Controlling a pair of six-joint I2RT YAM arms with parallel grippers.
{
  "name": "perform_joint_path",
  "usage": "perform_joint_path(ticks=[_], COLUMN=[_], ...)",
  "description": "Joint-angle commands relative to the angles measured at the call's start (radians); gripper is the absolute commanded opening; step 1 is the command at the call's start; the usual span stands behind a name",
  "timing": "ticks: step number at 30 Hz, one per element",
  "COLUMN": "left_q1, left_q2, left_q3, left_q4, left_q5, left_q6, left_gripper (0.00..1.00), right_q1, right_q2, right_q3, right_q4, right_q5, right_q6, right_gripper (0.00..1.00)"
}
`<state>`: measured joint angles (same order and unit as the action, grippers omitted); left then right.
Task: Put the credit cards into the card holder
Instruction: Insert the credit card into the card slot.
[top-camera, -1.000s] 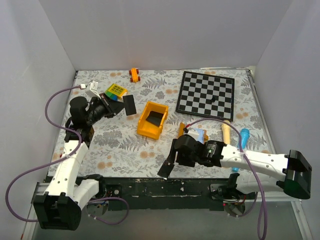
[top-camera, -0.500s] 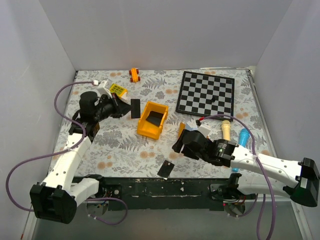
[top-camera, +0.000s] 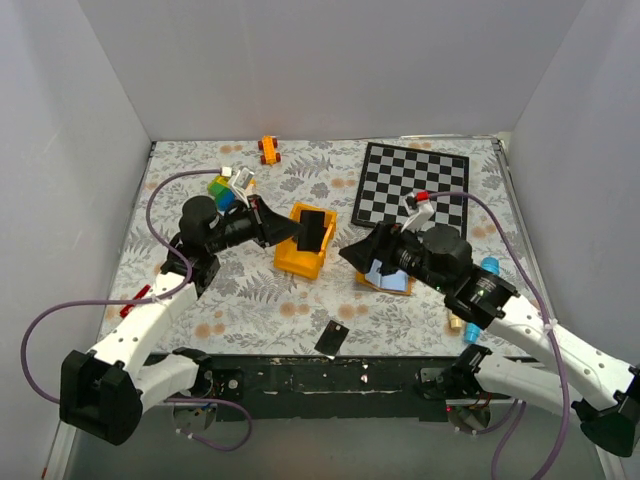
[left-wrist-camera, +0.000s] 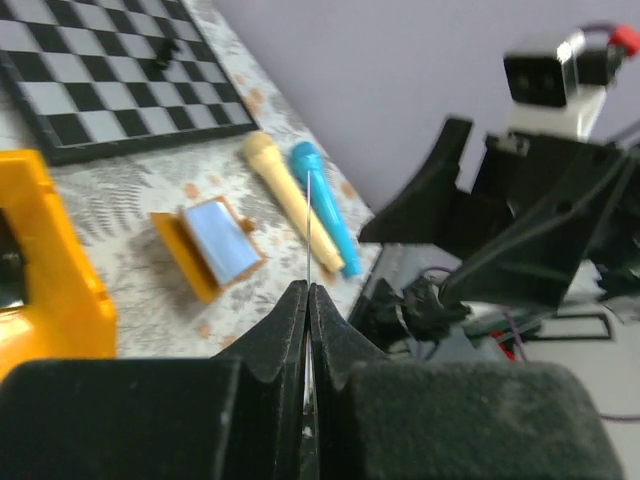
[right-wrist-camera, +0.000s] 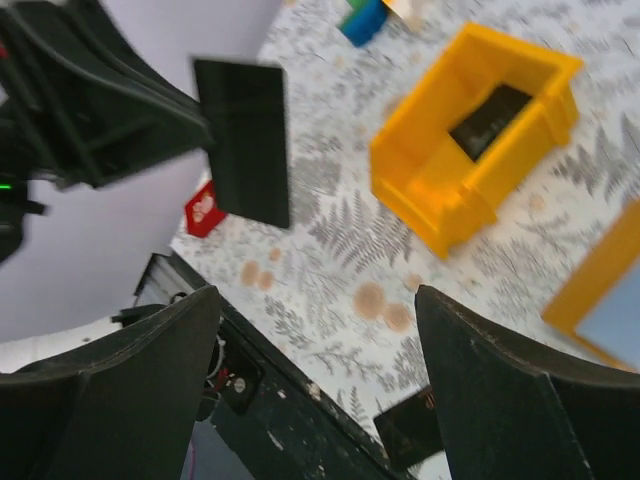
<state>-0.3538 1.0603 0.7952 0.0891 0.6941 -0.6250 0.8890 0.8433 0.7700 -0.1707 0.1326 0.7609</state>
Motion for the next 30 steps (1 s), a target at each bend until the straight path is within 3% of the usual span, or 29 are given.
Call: perform_joint_path(ticks=[1,11,15,20,27,28,30], left_q1=[-0.016,-0.031,-0.033,-0.036,-0.037,-0.039,-0.036], left_q2=[0.029,0.063,0.107,0.161,0.165,0.167,0.161], left_q3=[-0.103,-0.106,-0.116,-0.139,-0.143,-0.142,-0.139], left_q4=[0.55,0.664,0.788,0.891,0.9,0.9,0.885], left_q5=[0.249,0.278,0.291,0.303,0.301,0.301,0.305], left_q6=[-0.361,-0.406,-0.478,-0.542,-0.541,-0.539,-0.527], left_gripper=[0.0,0.0,0.0,0.0,0.0,0.04,0.31], right_q1=[-0.082,-0.09,-0.09,-0.093,-0.093,-0.093,-0.093], right_q2=[0.054,0.16,0.171,0.166,0.201,0.207,0.208], right_q3=[0.1,0.167,0.166,0.153,0.17,0.175,0.178], right_q4=[0.236,0.292,0.324,0.353,0.356,0.352,0.326], right_q5=[-0.306,-0.376,-0.409,-0.418,-0.453,-0.452,-0.426], right_q6=[-0.12,-0.106,-0.097,-0.095,-0.097,-0.097,-0.109], right_gripper=[0.87,0.79,0.71,0.5,0.04,0.01,0.01])
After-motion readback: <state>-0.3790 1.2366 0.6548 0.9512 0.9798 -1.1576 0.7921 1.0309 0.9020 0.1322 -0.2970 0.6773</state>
